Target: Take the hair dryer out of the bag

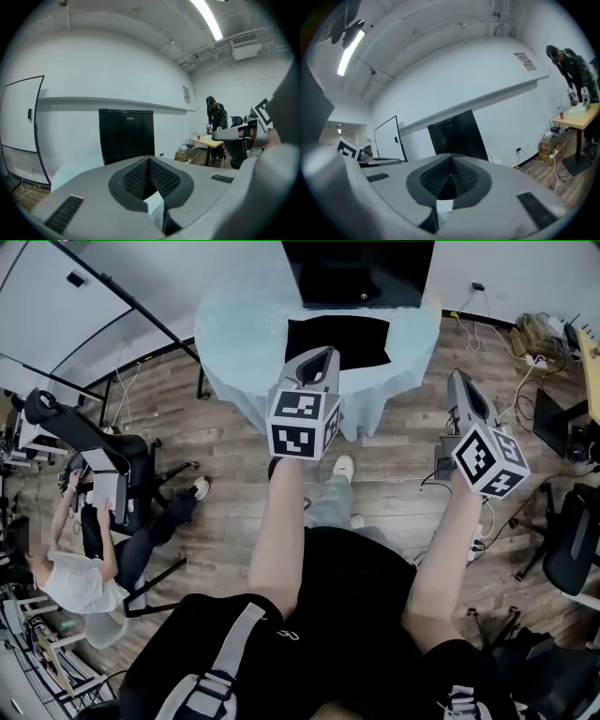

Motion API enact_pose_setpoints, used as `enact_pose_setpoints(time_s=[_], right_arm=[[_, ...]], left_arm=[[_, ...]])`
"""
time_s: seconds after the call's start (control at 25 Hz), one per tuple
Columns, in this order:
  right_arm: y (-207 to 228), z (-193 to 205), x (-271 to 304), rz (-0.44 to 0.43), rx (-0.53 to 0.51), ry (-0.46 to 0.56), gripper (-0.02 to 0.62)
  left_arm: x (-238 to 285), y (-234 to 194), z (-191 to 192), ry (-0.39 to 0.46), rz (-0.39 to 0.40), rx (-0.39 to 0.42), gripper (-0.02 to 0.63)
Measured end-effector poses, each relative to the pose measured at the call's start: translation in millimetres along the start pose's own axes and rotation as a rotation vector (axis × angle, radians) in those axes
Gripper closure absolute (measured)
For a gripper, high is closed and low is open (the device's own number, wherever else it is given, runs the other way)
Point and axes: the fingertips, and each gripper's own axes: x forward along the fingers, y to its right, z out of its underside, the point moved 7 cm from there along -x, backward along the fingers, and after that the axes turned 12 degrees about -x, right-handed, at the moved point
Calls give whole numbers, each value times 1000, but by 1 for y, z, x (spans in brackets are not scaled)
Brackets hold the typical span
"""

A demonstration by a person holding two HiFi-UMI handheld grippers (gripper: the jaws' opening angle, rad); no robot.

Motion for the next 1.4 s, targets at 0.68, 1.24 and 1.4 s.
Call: enact_pose_setpoints(time_s=[0.68, 1.24, 1.4], right_arm=[[5, 50, 102, -75, 57, -164, 591], [30, 101, 165, -68, 86, -316, 591], [34, 113, 179, -55, 116, -343, 591]], left_arm=[[93, -23, 49, -248, 53, 223, 511], [183, -36, 109, -498, 148, 406, 430], [203, -48, 121, -527, 152, 410, 419]])
